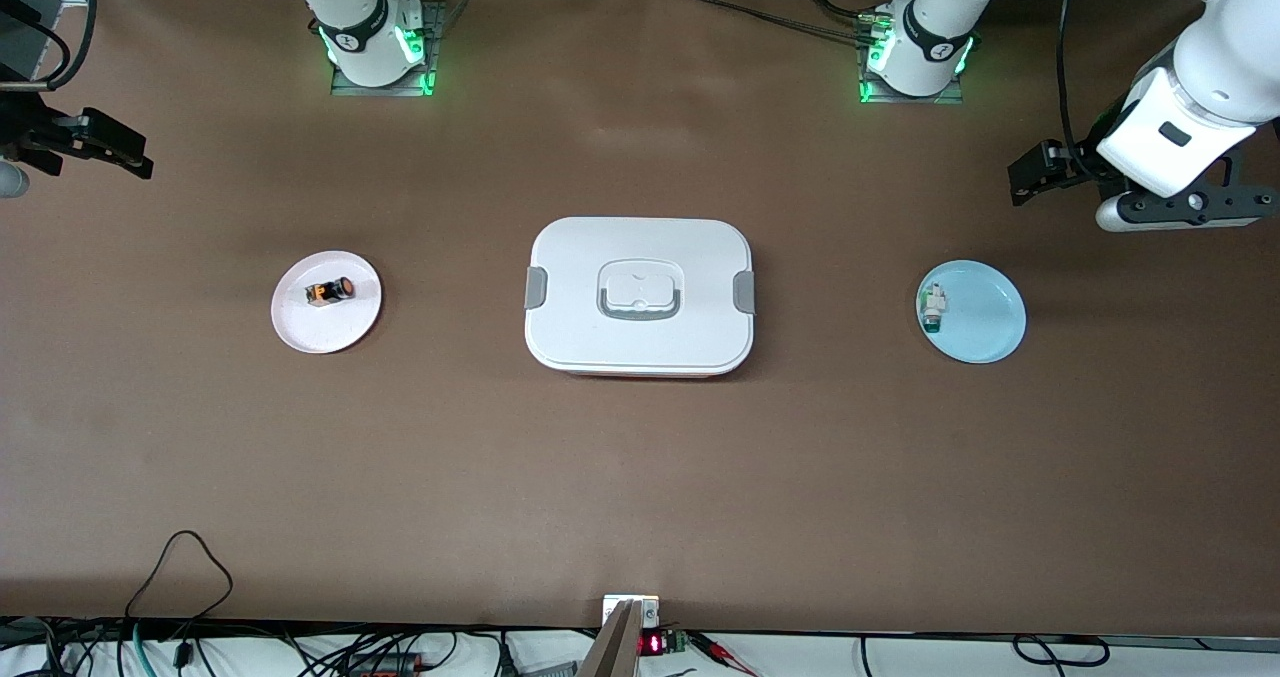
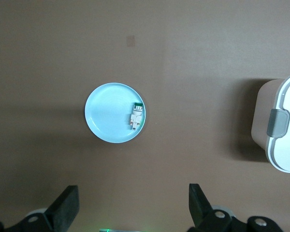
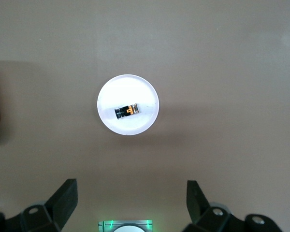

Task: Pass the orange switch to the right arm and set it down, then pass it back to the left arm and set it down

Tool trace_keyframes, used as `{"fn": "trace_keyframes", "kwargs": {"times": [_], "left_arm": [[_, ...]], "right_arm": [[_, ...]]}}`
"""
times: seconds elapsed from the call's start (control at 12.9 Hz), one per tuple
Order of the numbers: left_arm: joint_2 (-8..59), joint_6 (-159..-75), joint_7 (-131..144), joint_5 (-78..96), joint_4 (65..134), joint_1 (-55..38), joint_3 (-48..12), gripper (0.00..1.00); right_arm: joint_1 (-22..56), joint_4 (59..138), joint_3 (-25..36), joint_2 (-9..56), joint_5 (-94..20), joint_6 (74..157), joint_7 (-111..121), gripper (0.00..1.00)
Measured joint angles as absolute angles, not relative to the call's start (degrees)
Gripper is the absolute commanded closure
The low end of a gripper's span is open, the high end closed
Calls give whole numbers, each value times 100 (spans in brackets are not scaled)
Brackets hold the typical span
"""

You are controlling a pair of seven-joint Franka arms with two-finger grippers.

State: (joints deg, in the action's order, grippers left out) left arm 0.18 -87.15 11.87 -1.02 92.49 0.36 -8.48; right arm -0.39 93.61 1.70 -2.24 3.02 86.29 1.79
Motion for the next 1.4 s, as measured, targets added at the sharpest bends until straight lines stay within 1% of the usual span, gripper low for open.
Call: {"fn": "trace_keyframes", "kwargs": {"times": [0.23,0.54,0.78,0.93,1.24,1.4], "left_arm": [[18,-8715,1187,-102,9249,37,-849,0],[18,-8715,1187,-102,9250,36,-849,0],[18,-8715,1187,-102,9250,37,-849,0],[18,-8715,1187,-102,9251,36,-850,0],[18,-8715,1187,-102,9251,36,-850,0],[18,-8715,1186,-102,9251,36,-850,0]], "right_arm": [[6,9362,169,-101,302,8631,180,0],[44,9364,167,370,299,8699,180,0],[228,9365,160,684,298,8955,180,0],[357,9370,157,968,299,9213,177,0],[360,9372,195,1677,306,9847,177,0],[323,9561,209,1903,314,10349,177,0]]}}
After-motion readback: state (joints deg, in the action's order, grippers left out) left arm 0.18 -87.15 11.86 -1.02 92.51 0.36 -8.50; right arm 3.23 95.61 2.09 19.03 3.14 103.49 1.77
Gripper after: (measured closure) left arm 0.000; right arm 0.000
